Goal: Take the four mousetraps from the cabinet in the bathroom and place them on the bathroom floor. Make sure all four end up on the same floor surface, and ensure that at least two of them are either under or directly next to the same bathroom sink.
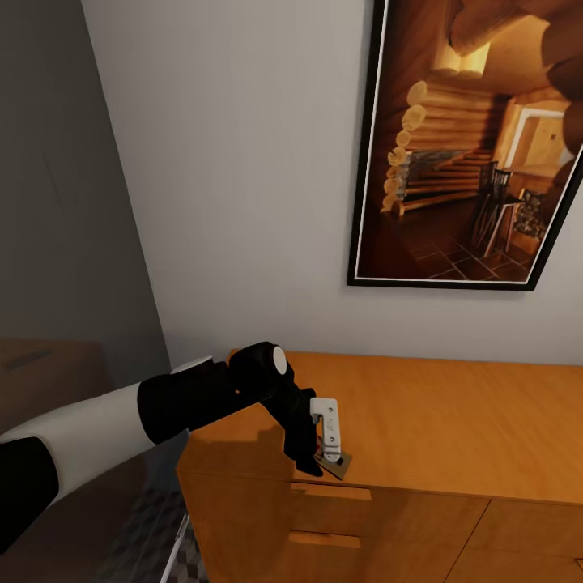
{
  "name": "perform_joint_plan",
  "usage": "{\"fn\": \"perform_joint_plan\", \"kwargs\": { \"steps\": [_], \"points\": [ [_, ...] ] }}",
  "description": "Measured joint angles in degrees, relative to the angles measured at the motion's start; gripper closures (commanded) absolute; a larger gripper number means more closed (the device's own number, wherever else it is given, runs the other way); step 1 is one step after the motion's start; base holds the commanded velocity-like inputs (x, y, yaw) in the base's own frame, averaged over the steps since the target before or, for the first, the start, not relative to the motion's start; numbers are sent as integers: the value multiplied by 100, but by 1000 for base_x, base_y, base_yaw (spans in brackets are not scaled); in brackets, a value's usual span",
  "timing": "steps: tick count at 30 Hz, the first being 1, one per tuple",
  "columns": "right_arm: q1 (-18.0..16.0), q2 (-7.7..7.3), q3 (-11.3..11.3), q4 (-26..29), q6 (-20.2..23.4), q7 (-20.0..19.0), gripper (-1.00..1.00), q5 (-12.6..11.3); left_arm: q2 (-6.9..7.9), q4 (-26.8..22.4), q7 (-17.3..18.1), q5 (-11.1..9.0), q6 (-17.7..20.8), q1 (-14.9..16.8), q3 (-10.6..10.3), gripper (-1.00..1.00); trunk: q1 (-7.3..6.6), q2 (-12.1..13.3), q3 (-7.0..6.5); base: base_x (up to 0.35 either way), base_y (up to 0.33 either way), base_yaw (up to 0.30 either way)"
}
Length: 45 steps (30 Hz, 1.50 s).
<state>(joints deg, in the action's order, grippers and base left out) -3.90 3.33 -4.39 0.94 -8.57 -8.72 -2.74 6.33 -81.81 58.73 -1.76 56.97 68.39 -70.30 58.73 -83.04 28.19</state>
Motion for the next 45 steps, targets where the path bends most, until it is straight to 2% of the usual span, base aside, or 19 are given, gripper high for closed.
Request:
{"fn": "perform_joint_plan", "kwargs": {
  "steps": [5,7,10,12,15,19,27,34,45],
  "points": [
    [1,2,0,3,0,0,100,0,22,5,4,5,-14,0,61,-100,0,0,0,0,0,0],
    [0,7,0,6,-2,0,100,0,32,8,8,4,-31,0,198,-100,0,0,0,0,0,0],
    [2,15,0,12,-1,0,100,0,62,17,16,-4,-218,0,545,-100,0,0,0,0,0,0],
    [2,18,0,14,0,0,100,0,67,32,38,-11,-345,0,664,-100,0,0,0,0,0,0],
    [1,26,0,16,4,0,100,0,68,177,254,-11,-608,0,812,-100,0,0,0,0,0,0],
    [2,33,0,17,6,0,100,0,24,534,593,14,-790,0,866,-100,0,0,0,0,0,0],
    [3,29,0,18,2,0,100,0,-195,1160,732,156,-1290,0,813,-100,0,0,0,0,0,0],
    [2,30,0,19,-2,-1,100,0,-224,1296,741,181,-1358,1,491,-100,0,0,0,0,0,0],
    [0,28,0,18,-3,-1,100,0,-220,1300,748,187,-1366,1,352,-100,0,0,0,0,0,0]
  ]
}}
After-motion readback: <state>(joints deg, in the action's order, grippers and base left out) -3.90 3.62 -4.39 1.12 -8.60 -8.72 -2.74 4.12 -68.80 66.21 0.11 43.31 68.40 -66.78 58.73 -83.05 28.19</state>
